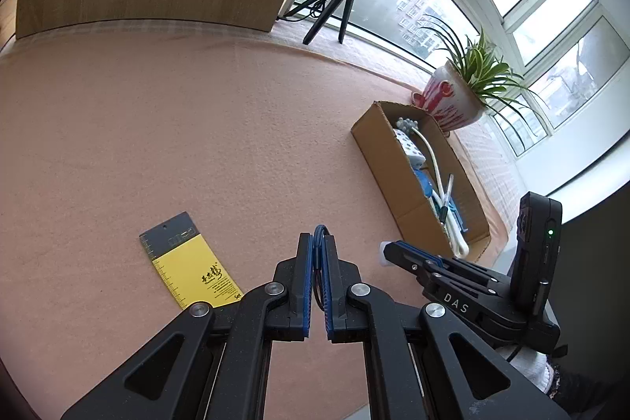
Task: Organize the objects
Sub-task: 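Carry the cable and white cylinder over the box with both grippers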
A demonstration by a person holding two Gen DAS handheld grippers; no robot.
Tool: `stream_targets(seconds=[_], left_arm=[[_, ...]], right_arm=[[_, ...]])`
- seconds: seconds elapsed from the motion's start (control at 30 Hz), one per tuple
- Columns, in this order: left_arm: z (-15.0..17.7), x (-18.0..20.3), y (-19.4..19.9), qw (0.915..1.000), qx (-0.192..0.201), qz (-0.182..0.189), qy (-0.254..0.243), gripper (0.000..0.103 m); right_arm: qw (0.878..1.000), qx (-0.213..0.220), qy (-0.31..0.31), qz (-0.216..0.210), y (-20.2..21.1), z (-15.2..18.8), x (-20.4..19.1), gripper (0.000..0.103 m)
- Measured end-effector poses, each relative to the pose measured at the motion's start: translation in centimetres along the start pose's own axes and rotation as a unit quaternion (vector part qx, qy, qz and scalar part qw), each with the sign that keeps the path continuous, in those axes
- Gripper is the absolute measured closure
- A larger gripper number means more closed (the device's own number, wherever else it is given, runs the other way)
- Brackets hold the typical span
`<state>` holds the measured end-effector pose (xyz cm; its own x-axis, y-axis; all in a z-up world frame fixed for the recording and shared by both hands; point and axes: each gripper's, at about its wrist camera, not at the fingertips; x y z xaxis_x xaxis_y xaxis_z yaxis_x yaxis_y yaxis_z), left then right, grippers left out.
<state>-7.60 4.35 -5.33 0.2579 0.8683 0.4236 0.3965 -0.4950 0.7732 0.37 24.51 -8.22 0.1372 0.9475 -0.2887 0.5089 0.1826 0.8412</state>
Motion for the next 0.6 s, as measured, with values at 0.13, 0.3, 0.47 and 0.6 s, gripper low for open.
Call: stream_targets(seconds=[0.13, 0.3, 0.47, 0.6], left_arm=[[-0.6, 1.9, -0.2, 0.9999, 0.005, 0.006, -0.012, 0.099], [-1.6, 4.8, -0.8, 0.9993, 0.011, 0.022, -0.028, 0.099], [-2.5, 8.4, -2.4, 0.9979, 0.01, 0.042, -0.049, 0.099], [-3.5, 11.6, -3.7, 0.9961, 0.015, 0.054, -0.069, 0.099]], right_arm=[[0.999, 0.014, -0.021, -0.028, 2.4, -0.3, 1.1, 0.096], [0.997, 0.044, -0.042, -0.05, 5.7, -2.0, 3.3, 0.096], [0.995, 0.067, -0.06, -0.044, 8.1, -2.8, 6.4, 0.096], [0.994, 0.073, -0.075, -0.04, 9.2, -3.4, 9.2, 0.096]])
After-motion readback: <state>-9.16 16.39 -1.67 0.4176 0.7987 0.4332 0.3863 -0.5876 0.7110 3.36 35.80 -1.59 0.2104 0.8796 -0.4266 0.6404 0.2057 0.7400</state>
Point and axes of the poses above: each gripper's, at about its wrist camera, not at the fingertips, and y roughly against the way its jaws point, x to its right, z to its underside, and after that the axes turned 5 degrees about -z, right-handed
